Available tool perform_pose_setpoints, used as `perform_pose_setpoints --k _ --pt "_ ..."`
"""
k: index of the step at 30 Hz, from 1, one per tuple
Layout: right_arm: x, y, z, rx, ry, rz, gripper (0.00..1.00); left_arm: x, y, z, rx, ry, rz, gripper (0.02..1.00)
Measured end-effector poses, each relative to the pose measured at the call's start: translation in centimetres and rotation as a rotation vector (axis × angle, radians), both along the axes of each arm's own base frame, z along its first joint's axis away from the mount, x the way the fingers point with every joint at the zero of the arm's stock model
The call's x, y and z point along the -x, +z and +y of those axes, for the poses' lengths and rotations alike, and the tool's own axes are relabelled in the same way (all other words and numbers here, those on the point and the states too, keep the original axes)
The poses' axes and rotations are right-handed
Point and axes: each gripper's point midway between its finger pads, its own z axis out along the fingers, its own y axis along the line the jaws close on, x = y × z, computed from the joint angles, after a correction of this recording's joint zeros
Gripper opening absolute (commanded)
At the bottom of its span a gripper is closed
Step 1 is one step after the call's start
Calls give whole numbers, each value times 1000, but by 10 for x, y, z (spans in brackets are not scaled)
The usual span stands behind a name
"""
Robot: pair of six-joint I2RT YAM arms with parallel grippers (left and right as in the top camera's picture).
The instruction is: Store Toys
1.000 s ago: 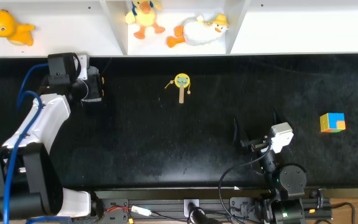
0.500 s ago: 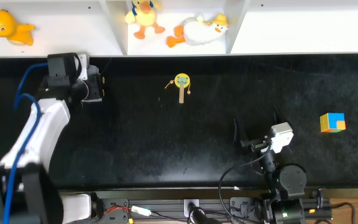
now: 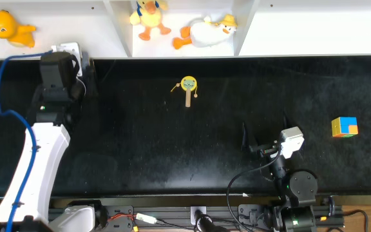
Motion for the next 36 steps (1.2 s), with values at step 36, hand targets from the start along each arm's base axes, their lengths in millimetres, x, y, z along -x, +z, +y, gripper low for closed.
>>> perform_pose_setpoints --k 36 --pt "0 0 0 0 0 0 993 -73 -10 11 29 -97 -198 378"
